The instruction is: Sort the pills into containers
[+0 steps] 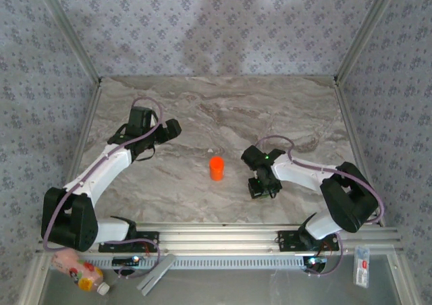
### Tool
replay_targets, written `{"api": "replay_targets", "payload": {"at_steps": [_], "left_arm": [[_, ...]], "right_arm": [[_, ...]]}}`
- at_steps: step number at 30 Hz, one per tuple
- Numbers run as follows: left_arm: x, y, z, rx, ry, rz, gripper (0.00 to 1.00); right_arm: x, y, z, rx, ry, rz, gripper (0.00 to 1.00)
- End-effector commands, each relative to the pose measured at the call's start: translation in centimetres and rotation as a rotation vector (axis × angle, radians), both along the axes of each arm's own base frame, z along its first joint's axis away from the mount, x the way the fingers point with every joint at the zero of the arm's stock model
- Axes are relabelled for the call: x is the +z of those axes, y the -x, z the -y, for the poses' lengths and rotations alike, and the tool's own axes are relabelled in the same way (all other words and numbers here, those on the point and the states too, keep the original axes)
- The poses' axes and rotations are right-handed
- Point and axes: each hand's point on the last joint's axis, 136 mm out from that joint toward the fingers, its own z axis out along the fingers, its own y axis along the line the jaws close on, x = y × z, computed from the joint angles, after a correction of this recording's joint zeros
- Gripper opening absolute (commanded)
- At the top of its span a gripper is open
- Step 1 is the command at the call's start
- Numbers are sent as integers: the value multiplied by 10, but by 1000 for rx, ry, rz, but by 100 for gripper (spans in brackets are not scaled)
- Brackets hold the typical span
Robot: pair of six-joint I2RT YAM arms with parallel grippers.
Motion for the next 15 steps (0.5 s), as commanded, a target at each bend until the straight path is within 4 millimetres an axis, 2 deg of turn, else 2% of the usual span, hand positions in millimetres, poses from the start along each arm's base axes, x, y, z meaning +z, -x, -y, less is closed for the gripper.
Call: {"api": "replay_targets", "payload": {"at_steps": [1, 5, 8, 12, 15], "left_arm": [[21, -2, 6, -7, 33, 41, 100], [33, -3, 9, -10, 62, 60, 100], [50, -4, 10, 9, 102, 79, 100], [70, -7, 10, 77, 178, 84, 100], [84, -7, 17, 76, 248, 76, 100]], "right_arm": [[2, 2, 7, -6, 36, 11, 47], [14, -5, 7, -3, 28, 65, 42], [29, -10, 2, 4, -19, 108, 40], [63, -31, -13, 33, -101, 207, 39], [95, -51, -30, 61, -173, 276, 39]]}}
